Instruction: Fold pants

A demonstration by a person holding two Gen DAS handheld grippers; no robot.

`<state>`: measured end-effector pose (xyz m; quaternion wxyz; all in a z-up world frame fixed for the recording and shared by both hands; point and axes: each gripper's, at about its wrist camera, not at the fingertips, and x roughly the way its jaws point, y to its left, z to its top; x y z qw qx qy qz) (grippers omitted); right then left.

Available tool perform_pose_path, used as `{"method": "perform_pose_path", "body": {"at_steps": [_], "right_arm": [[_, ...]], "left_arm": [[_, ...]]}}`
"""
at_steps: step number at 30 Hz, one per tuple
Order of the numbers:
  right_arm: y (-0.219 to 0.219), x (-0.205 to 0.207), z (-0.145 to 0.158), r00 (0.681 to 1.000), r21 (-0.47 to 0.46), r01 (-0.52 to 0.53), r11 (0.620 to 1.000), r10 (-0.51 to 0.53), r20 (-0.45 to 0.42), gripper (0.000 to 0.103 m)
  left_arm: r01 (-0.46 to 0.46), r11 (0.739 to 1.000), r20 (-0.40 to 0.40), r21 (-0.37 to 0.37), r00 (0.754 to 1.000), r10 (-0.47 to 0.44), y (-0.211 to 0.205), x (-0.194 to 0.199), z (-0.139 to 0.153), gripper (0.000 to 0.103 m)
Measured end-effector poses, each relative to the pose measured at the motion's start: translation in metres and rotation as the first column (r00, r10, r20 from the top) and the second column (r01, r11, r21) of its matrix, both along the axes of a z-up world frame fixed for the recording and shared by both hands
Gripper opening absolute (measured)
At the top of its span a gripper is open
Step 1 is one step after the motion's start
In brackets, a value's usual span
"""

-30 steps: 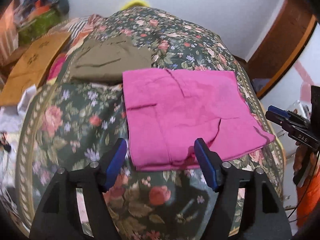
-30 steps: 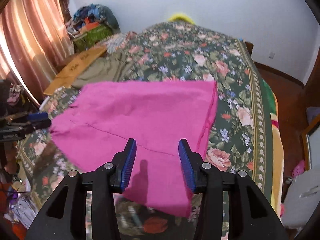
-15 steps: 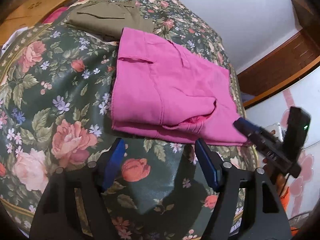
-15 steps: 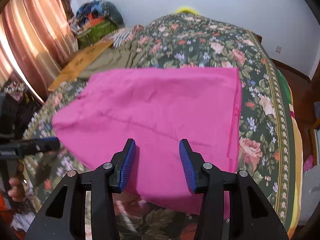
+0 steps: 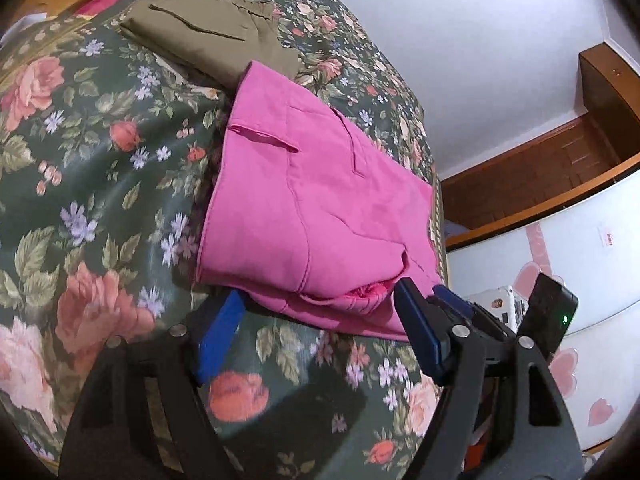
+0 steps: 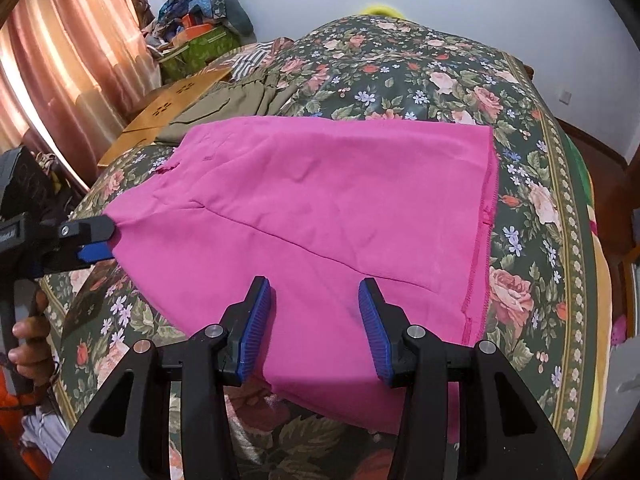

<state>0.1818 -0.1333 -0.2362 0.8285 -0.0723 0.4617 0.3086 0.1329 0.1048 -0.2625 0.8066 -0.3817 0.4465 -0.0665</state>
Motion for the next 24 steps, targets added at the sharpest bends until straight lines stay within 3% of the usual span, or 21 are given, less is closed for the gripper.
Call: {"method": "perform_pose_path", "body": {"at_steps": [7, 12, 14, 16, 19, 24], "right_arm": [[0.0, 0.001, -0.002, 1.0, 0.003, -0.004, 1.0, 0.004, -0.005, 0.043], [-0.001, 0.002, -0.002, 1.0, 0.014, -0.005, 1.0, 0.005, -0.012, 0.043], [-0.002, 0.003, -0.002, 1.0, 0.018, -0.006, 1.0, 0.006, -0.014, 0.043], [-0.002, 0.003, -0.003, 1.0, 0.023, -0.005, 1.0, 0.005, -0.018, 0.043], [-0.002, 0.004, -0.003, 1.0, 0.027, -0.004, 1.0, 0.005, -0.021, 0.043], [-0.003, 0.005, -0.002, 1.0, 0.021, -0.001, 1.0, 0.001, -0.023, 0.043]], "left_arm": [[-0.038, 0.999, -0.032, 0.012, 0.999, 0.039, 0.006, 0.026, -0.007, 0.075], [-0.056, 0.996, -0.068, 0.068, 0.996, 0.061, 0.006, 0.046, -0.011, 0.074], [-0.05, 0.993, -0.072, 0.104, 0.996, 0.057, 0.004, 0.051, -0.011, 0.063], [-0.016, 0.99, -0.072, 0.141, 0.997, 0.027, -0.001, 0.054, -0.01, 0.043], [0.007, 0.976, -0.042, 0.217, 0.999, 0.002, -0.009, 0.052, -0.002, 0.034], [0.03, 0.917, 0.025, 0.397, 0.999, -0.044, -0.027, 0.039, 0.023, 0.028]]}}
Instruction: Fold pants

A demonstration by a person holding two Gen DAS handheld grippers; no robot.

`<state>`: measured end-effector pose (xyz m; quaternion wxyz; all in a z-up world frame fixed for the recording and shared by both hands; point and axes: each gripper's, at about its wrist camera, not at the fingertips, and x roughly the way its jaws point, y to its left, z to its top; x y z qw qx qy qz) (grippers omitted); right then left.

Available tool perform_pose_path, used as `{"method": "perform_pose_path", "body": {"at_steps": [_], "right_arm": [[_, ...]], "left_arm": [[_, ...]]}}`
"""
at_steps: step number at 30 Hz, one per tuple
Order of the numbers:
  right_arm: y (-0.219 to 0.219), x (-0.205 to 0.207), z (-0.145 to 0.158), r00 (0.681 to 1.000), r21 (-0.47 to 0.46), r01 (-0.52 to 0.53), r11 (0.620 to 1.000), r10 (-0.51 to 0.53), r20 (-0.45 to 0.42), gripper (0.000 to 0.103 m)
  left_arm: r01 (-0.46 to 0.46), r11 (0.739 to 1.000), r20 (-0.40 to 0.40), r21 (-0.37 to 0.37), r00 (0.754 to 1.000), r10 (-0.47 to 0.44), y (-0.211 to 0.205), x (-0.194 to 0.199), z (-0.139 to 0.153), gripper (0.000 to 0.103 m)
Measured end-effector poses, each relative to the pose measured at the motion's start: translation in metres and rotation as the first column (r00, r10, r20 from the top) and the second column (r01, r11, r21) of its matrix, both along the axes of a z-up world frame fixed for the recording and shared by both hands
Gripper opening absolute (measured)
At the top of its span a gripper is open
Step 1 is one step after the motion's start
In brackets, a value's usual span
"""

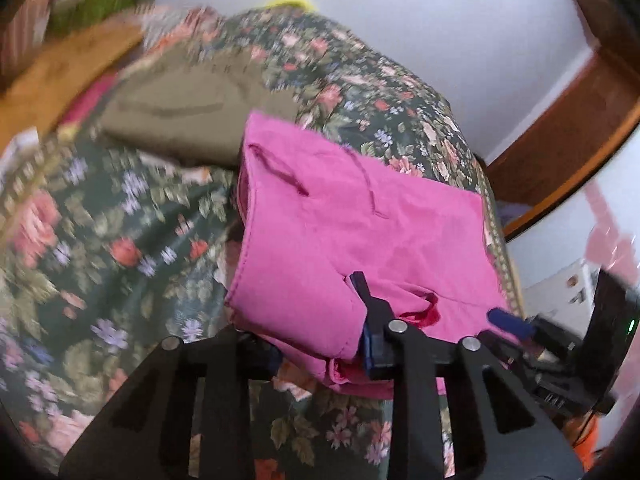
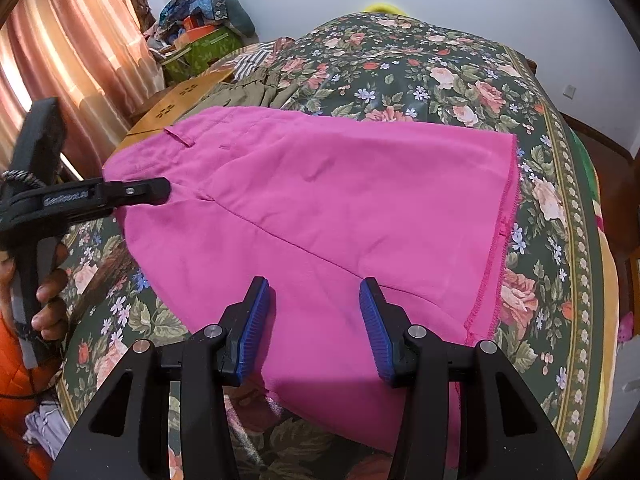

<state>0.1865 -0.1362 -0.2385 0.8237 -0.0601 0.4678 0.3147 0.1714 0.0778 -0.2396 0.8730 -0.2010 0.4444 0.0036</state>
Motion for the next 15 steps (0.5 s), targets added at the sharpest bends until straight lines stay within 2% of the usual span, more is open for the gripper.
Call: {"method": "perform_pose_path", "body": {"at_steps": [6, 9, 15], "right_arm": [[0.004, -0.003, 0.008, 1.0, -0.008, -0.001, 1.0, 0.001, -0.007, 0.044], [0.011, -0.009, 0.017, 1.0, -0.02, -0.016, 1.0, 0.016, 0.023, 0.044], [0.038, -0.011, 0.04, 0.997, 0.057, -0.041, 0.998, 0.037, 0.064, 0.044]], "left_arm": [[0.01, 0.98, 0.056, 0.199, 0.998, -0.022, -0.014, -0.03, 0.026, 0.026], [0.001, 0.966, 0.09, 0.258, 0.996, -0.025, -0.015, -0.046, 0.042, 0.026], [-0.017, 0.944, 0.141, 0.329, 0.99, -0.031, -0.013, -0.072, 0.062, 0.026]]}}
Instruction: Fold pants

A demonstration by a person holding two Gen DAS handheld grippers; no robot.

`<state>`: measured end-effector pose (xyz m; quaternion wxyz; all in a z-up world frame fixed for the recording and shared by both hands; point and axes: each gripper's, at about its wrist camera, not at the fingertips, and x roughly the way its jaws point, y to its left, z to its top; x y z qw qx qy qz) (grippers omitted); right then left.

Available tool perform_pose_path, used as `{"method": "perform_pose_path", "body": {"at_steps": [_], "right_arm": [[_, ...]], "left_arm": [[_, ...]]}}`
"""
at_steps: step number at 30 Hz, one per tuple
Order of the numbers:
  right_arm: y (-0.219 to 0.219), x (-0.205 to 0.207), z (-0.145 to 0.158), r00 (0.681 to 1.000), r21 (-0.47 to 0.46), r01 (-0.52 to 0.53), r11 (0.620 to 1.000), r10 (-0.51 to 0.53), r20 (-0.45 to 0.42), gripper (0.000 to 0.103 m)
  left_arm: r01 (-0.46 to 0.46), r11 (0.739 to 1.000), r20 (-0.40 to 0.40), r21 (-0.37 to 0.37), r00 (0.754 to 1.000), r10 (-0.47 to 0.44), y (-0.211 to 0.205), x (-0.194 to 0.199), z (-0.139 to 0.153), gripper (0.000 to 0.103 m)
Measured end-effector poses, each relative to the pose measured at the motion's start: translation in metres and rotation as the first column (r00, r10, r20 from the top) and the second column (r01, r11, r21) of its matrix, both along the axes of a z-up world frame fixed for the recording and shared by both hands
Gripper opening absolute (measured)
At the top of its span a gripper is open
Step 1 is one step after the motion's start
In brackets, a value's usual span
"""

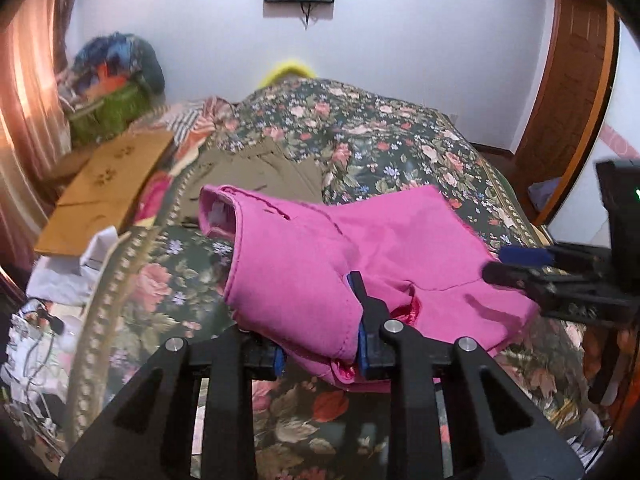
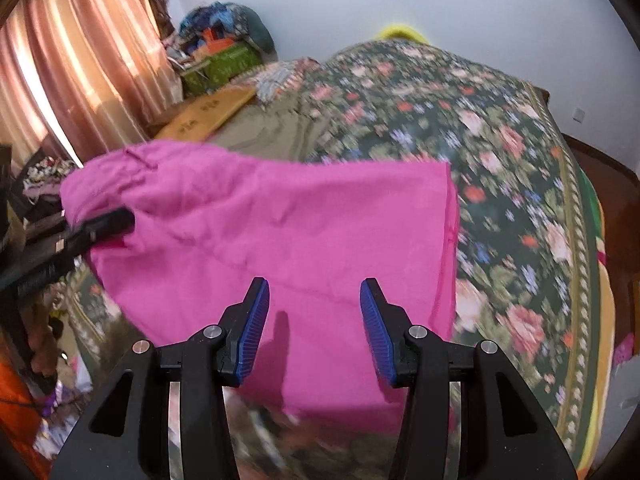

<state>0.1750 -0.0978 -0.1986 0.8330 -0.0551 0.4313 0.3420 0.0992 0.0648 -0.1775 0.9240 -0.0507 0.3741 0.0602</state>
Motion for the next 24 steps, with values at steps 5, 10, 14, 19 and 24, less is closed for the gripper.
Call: {"method": "perform_pose_path", "body": {"at_steps": [5, 10, 14, 19, 24], "right_arm": [[0.042, 0.012, -0.006, 0.999, -0.008, -0.045, 0.999, 0.045, -0.029, 0.044], [0.078, 0.022, -0.022, 0.989, -0.074, -0.123, 0.99, 0.117, -0.085, 0.044], [0.092, 0.019, -0.038, 0.973, -0.12, -0.203, 0.972, 0.186, -0.136, 0.044], [0.094, 0.014, -0.04, 0.963, -0.121, -0.241, 0.963, 0.222, -0.152, 0.046], [0.088, 0.012, -0.036, 0.963, -0.076, -0.227, 0.971, 0.212, -0.164, 0.045]], "left_arm": [[0.009, 0.999, 0.015, 0.044, 1.0, -0.01, -0.005, -0.012, 0.0, 0.026], [0.005, 0.999, 0.028, 0.032, 1.0, -0.006, -0.003, -0.014, -0.001, 0.026], [0.019, 1.0, 0.052, 0.007, 0.998, -0.02, -0.004, -0.01, 0.006, 0.026], [0.062, 0.998, 0.094, 0.014, 0.994, -0.063, -0.018, -0.002, 0.019, 0.025], [0.1, 0.99, 0.117, 0.1, 0.987, -0.112, -0.039, 0.0, 0.028, 0.025]]}}
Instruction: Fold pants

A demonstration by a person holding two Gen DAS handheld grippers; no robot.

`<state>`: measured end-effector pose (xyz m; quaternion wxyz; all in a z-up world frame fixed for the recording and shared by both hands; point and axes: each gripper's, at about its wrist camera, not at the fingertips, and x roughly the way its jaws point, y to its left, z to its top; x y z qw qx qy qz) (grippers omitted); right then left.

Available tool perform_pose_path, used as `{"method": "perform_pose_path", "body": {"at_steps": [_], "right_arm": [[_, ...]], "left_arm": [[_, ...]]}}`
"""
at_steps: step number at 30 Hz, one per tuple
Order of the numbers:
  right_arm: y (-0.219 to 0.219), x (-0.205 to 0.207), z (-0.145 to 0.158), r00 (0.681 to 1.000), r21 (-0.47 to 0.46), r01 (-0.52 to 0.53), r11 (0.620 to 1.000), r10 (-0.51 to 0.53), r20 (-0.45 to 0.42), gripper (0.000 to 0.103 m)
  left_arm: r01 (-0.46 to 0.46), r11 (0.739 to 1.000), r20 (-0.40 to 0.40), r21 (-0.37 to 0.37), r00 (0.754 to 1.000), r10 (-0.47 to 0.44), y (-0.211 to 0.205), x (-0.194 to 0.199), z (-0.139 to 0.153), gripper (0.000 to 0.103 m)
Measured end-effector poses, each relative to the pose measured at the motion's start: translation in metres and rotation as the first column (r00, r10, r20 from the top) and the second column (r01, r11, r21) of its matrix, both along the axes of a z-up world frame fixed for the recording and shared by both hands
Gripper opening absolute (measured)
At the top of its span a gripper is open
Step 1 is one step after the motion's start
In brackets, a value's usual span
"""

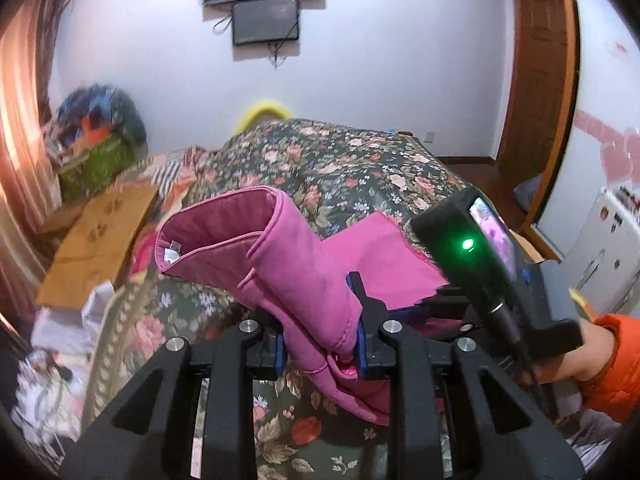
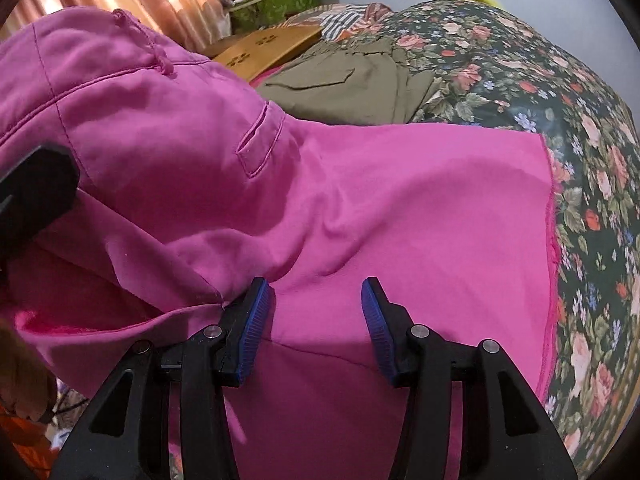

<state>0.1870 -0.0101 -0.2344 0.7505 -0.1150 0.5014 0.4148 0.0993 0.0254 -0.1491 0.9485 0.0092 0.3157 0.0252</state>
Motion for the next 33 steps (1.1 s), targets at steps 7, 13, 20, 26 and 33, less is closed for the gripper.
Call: {"method": "perform_pose_path", "body": {"at_steps": [7, 13, 20, 26, 33], "right_arm": [[-0.06, -0.012, 0.023, 0.99, 0.078, 0.139, 0.987, -0.141, 0.03, 0.045], [-0.099, -0.02, 0.016, 0.977, 0.048, 0.205, 0.978, -0.207, 0.048, 0.045], [-0.098, -0.026, 0.008, 0.976, 0.079, 0.203, 0.976, -0.208, 0.065, 0.05], [-0.113, -0.03, 0.016, 0.976, 0.119, 0.202, 0.972, -0.21, 0.06, 0.049], [-0.145, -0.028, 0.023, 0.959, 0.135, 0.259, 0.956, -0.271, 0.08, 0.049]], "left_arm": [[0.048, 0.998, -0.007, 0.047, 0.999, -0.047, -0.016, 0.005, 0.005, 0.025], [0.081, 0.995, -0.014, 0.058, 0.997, -0.081, -0.034, 0.01, 0.007, 0.025], [0.135, 0.99, -0.035, 0.04, 0.99, -0.133, -0.057, 0.025, 0.008, 0.025], [0.158, 0.987, -0.076, 0.019, 0.985, -0.156, -0.072, 0.039, 0.006, 0.025], [0.191, 0.982, -0.119, 0.004, 0.975, -0.189, -0.087, 0.052, 0.0, 0.025]]}}
